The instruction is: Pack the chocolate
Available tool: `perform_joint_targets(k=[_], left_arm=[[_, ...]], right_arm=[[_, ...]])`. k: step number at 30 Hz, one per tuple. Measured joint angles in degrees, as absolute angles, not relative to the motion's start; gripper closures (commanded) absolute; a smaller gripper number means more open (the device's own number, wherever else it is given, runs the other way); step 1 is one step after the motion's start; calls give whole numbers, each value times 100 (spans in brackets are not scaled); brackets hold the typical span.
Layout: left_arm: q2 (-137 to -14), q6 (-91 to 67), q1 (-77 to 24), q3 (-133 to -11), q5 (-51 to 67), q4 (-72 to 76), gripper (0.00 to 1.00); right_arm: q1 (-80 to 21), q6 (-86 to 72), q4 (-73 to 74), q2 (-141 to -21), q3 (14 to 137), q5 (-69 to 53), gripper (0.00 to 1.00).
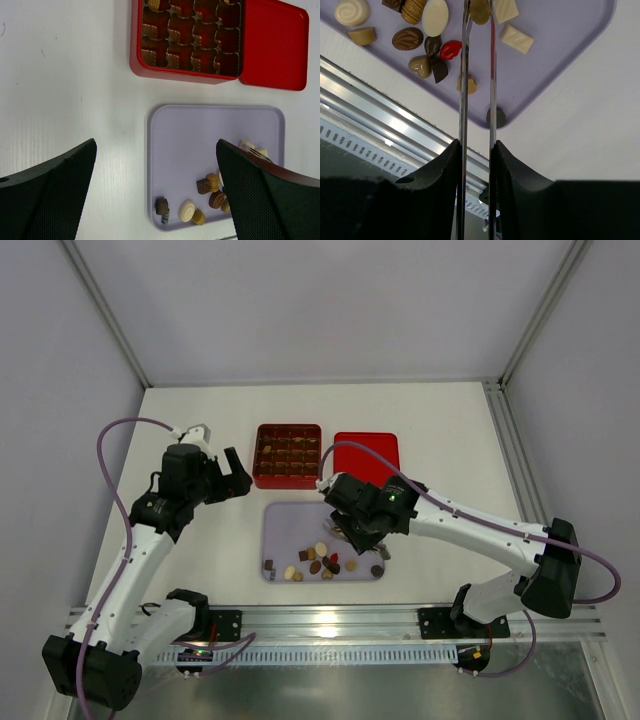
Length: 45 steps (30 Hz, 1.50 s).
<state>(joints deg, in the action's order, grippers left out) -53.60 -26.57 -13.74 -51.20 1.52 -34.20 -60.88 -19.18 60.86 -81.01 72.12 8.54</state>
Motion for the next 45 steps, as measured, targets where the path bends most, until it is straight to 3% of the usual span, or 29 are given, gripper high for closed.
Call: perform_joint_targets(k=[17, 34, 45], left_arm=[[-5360, -2657, -1374, -5120, 152, -3420, 0], [-5360, -2657, -1374, -5120, 152, -3420, 0], [-5360, -2657, -1374, -5120, 154, -3420, 0]], right_arm=[[-5537, -1594, 6265, -8261, 8213, 884, 66], [-4613, -985, 5472, -11181, 11365, 819, 67], [-4615, -987, 4910, -12114, 11686, 827, 66]])
